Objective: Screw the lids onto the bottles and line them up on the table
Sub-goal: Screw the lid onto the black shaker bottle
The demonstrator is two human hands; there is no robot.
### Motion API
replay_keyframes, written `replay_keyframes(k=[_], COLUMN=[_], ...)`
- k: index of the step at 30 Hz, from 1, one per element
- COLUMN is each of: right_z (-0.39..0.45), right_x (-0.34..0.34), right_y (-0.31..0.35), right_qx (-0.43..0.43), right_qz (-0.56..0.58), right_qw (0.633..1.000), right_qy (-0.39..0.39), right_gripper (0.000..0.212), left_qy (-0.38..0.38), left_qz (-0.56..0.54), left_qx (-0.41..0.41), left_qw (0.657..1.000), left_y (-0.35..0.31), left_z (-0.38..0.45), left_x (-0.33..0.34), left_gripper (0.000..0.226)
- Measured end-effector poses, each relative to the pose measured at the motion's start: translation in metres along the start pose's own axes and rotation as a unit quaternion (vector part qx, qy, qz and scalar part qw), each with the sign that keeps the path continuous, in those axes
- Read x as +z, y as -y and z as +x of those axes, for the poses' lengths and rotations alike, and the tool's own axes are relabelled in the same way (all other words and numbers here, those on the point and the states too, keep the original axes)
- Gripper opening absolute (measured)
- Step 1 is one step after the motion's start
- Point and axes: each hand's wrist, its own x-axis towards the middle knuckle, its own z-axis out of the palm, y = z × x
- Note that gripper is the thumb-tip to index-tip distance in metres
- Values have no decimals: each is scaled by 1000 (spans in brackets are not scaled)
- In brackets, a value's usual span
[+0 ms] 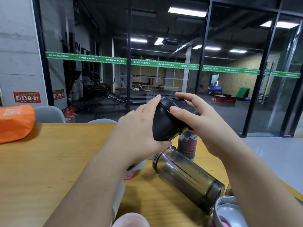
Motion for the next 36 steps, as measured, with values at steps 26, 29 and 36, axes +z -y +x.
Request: replay_keyframes(k=[26, 29, 36], right_z=[-1, -1, 0], right_x=[-7, -5, -5], right_y=[9, 8, 8], right_qx=[-49, -47, -43], right_qz=[-5, -16, -13], right_qw=[999, 999, 999], right_qy=[-7, -19, -30], right_gripper=[27, 25, 32], left_qy=[93, 84, 82], left_qz=[-330, -316, -283], left_qx=[-41, -49, -60], left_qw=[939, 944, 954], left_y=[-4, -6, -10], left_z=[0, 0, -1], left_x=[3, 7, 5], left_gripper=[93, 100, 106])
